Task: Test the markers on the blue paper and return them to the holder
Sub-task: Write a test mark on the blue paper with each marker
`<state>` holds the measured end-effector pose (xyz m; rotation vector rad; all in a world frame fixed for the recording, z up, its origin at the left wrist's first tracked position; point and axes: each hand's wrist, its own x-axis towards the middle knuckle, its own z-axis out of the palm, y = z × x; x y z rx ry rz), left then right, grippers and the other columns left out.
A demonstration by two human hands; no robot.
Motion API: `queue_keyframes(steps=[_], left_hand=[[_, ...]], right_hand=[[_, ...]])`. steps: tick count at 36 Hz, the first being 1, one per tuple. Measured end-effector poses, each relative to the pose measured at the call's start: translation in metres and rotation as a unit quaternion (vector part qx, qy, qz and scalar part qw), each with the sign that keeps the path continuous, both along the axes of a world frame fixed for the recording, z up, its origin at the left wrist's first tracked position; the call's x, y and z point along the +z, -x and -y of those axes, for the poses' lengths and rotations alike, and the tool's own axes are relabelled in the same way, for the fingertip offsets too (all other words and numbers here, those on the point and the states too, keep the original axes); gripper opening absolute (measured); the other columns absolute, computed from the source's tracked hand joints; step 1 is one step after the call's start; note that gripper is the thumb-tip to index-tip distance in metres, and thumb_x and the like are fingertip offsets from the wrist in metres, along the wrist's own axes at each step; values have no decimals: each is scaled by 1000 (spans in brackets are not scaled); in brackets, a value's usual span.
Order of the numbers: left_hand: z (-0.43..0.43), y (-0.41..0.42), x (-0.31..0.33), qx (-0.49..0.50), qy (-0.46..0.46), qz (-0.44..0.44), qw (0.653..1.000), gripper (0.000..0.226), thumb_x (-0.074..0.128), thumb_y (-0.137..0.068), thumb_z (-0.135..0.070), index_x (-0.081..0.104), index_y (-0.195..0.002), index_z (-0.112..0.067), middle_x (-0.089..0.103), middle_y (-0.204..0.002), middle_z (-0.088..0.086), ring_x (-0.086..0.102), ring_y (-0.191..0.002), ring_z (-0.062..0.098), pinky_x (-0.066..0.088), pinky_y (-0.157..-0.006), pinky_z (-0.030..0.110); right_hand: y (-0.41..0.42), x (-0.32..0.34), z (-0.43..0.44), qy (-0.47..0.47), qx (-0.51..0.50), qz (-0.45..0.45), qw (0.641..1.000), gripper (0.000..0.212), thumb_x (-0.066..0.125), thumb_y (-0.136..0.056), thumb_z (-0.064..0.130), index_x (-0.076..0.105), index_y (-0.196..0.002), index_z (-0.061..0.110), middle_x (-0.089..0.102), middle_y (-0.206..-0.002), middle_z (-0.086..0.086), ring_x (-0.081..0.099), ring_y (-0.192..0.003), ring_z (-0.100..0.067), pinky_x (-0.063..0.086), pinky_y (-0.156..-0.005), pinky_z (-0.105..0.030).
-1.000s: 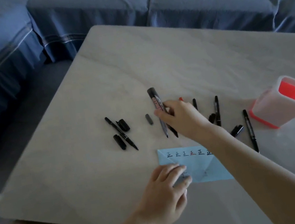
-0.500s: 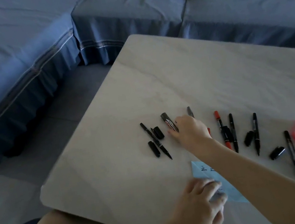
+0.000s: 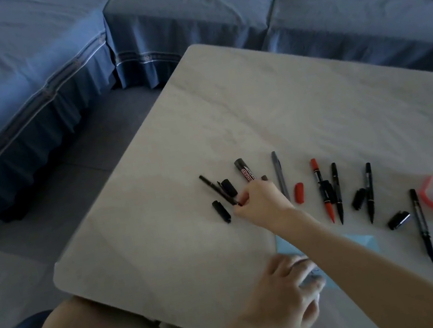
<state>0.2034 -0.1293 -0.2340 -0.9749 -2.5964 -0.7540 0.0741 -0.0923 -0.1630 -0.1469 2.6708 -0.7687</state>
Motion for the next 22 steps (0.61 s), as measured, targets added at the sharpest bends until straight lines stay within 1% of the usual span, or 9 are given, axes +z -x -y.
queue_keyframes(steps=[3,5,6,8,10,13,17,20,22], left_hand=[[1,0,1,-6,17,10,1000,24,53,-83,-27,66,-103,-21,62,-114,0,50,-111,17,40,-95,30],[1,0,2,-9,15,16,1000,24,53,-82,-27,66,-102,-21,62,-116,1,51,-111,17,38,-95,30],[1,1,3,-8,12,19,1000,24,54,-82,-27,66,-102,-22,62,-116,0,51,-111,17,39,-95,30],[1,1,3,-5,9,22,1000,24,54,-82,-28,66,-101,-22,63,-116,-1,52,-110,16,40,-95,30],[2,0,4,-7,12,27,1000,24,54,-82,-29,66,-102,-23,64,-116,-2,51,-112,15,43,-96,30],[3,1,8,-12,36,28,999,26,52,-83,-31,66,-104,-24,64,-117,-4,50,-114,13,46,-96,29],[3,1,14,-16,73,18,997,26,49,-82,-32,64,-102,-25,65,-113,-4,48,-111,12,47,-94,30],[-2,1,19,-9,98,15,995,30,46,-82,-34,67,-102,-24,68,-106,-2,56,-104,14,48,-91,31],[-9,-1,22,-5,95,20,995,33,45,-83,-32,70,-103,-21,70,-103,2,62,-98,18,49,-90,33]], right_hand=[[-6,15,-18,111,-47,-14,993,18,64,-77,19,66,-70,3,54,-55,-2,46,-48,-5,39,-50,-19],[-11,28,-38,166,-82,-38,982,11,65,-78,21,65,-69,13,54,-49,7,43,-39,0,35,-41,-9],[-14,32,-51,183,-107,-60,975,12,66,-77,19,63,-66,18,54,-46,9,43,-37,0,35,-40,-10],[-22,37,-81,223,-164,-111,955,23,64,-77,11,55,-58,21,54,-41,10,40,-37,-4,34,-41,-16],[-35,41,-114,288,-218,-139,922,30,59,-79,-1,51,-59,20,51,-39,9,38,-37,-5,32,-39,-16],[-57,40,-159,326,-277,-160,890,26,53,-82,-7,50,-67,14,52,-42,7,42,-38,-2,33,-40,-12],[-83,23,-196,332,-307,-148,880,26,50,-86,-7,56,-75,15,62,-52,1,51,-46,-4,38,-42,-13],[-96,10,-204,354,-319,-126,870,26,52,-85,-9,60,-80,15,65,-71,-6,62,-57,-3,49,-50,-15],[-100,5,-203,362,-325,-124,865,22,55,-85,-7,62,-80,14,65,-75,-10,64,-59,-2,52,-54,-15]])
